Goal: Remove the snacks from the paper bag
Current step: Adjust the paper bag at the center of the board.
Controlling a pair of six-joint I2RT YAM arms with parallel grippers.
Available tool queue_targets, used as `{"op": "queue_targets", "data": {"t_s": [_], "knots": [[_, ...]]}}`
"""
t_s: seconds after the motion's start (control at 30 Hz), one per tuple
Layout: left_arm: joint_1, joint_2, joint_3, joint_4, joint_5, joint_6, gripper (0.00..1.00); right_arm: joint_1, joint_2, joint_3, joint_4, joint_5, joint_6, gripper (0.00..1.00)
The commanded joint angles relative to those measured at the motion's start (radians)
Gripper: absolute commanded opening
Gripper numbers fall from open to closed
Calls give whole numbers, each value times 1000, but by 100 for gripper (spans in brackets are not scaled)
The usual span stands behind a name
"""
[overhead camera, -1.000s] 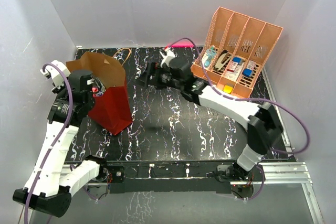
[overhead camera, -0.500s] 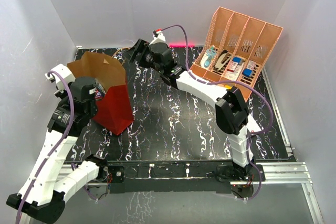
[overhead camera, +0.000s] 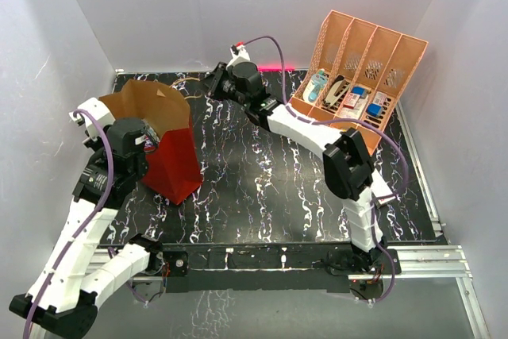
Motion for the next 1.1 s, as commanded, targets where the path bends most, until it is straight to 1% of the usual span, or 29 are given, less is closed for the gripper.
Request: {"op": "queue_targets", "data": {"t_s": [0.0, 0.13, 0.17, 0.23, 0.3, 0.4, 0.47, 0.53, 0.63, 0.7, 0.8, 0.87, 0.93, 1.0, 1.07], "knots": [[-6, 16, 64, 68, 50, -12, 4, 5, -239, -191, 95, 33, -73, 8], [-6, 63, 114, 90, 149, -57, 9, 4, -436, -392, 89, 86, -119, 8], [-6, 76, 127, 83, 165, -73, 11, 4, -485, -436, 78, 101, -124, 8], [-6, 93, 144, 73, 197, -97, 21, 3, -589, -529, 77, 118, -117, 8], [-6, 102, 143, 71, 231, -109, 36, 5, -669, -618, 89, 114, -96, 8], [-6, 111, 147, 42, 269, -129, 68, 6, -754, -716, 86, 105, -69, 8], [-5, 122, 181, -19, 282, -146, 85, 7, -802, -752, 75, 108, -67, 8], [-5, 127, 229, -94, 304, -160, 97, 7, -844, -783, 68, 122, -76, 8], [-5, 120, 299, -134, 381, -112, 98, 5, -889, -818, 53, 150, -91, 8], [-5, 113, 332, -131, 443, -79, 98, 5, -914, -836, 36, 169, -95, 8], [-5, 119, 347, -110, 526, -19, 98, 5, -945, -861, 14, 193, -106, 8], [-5, 140, 341, -86, 614, 28, 98, 5, -959, -872, 11, 200, -116, 8], [-2, 175, 352, -88, 720, 31, 98, 5, -971, -880, 8, 198, -122, 8], [11, 202, 369, -78, 797, 29, 98, 5, -980, -881, -1, 197, -120, 8], [34, 222, 387, -70, 833, 30, 98, 5, -991, -882, -13, 195, -120, 8]]}}
